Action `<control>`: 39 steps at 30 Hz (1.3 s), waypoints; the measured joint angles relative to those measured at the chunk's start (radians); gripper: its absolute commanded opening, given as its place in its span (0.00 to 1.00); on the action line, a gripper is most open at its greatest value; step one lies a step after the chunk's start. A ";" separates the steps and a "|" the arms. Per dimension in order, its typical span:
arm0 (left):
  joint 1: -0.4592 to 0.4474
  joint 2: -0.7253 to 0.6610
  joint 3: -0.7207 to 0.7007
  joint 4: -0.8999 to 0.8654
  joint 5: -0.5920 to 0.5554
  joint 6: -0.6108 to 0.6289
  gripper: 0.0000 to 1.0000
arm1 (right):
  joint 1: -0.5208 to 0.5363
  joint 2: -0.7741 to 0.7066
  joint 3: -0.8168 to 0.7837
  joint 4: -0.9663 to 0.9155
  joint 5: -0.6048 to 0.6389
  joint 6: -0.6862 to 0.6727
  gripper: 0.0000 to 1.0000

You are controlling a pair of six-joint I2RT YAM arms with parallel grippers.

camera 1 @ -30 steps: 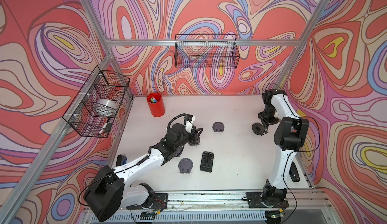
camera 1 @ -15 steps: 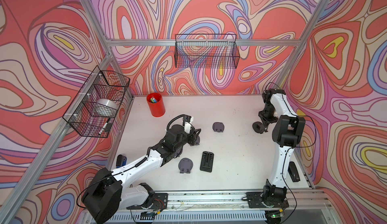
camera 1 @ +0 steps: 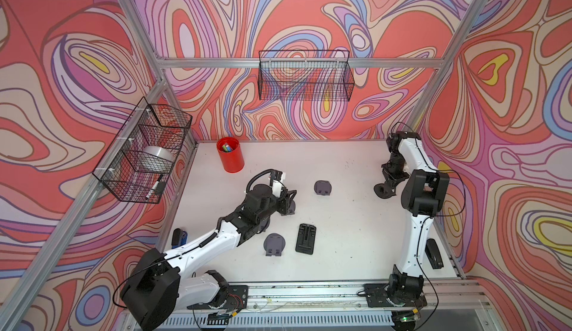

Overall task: Open the phone stand
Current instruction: Place the phone stand at the center of the board.

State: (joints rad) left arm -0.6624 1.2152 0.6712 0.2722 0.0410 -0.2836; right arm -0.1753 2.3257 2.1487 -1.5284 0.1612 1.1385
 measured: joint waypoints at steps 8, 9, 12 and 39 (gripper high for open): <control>0.000 0.000 0.000 0.000 0.002 0.000 0.40 | 0.000 0.000 0.000 0.004 -0.004 0.010 0.59; 0.000 0.000 0.000 0.000 0.002 0.000 0.41 | 0.000 0.000 0.000 0.005 -0.006 0.011 0.59; 0.000 0.000 0.000 0.000 0.003 0.000 0.41 | 0.000 -0.002 0.010 0.006 -0.012 0.017 0.61; 0.151 0.292 0.322 -0.180 0.311 -0.099 0.53 | 0.471 -0.759 -0.464 0.311 0.083 -0.396 0.69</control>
State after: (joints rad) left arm -0.5110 1.5070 0.9928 0.0921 0.3519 -0.3828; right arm 0.2955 1.5665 1.6844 -1.2179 0.2443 0.7429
